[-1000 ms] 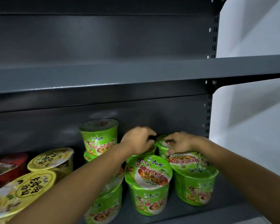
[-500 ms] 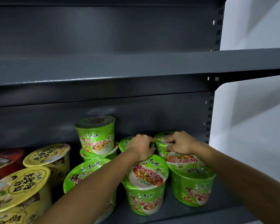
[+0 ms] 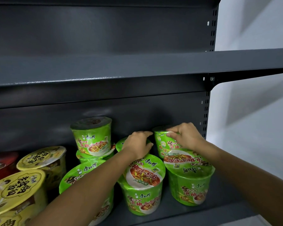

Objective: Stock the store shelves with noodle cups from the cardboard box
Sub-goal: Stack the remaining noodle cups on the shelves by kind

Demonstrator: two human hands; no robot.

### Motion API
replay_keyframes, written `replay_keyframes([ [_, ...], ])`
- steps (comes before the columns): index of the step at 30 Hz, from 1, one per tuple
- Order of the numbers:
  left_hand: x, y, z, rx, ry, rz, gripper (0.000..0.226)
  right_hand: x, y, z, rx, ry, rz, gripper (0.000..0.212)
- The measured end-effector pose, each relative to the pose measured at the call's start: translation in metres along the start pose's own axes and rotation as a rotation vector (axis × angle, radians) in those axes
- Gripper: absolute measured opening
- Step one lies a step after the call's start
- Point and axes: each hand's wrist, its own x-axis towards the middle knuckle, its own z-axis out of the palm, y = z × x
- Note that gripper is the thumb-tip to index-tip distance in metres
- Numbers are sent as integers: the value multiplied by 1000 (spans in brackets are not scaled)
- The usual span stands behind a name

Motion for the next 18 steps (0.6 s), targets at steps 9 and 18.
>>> replay_keyframes([
  [9, 3, -10, -29, 14, 76, 65, 55, 19, -23, -32, -44, 76, -36, 27],
  [18, 7, -21, -61, -67, 193, 100, 66, 32, -67, -28, 121, 131, -87, 26],
])
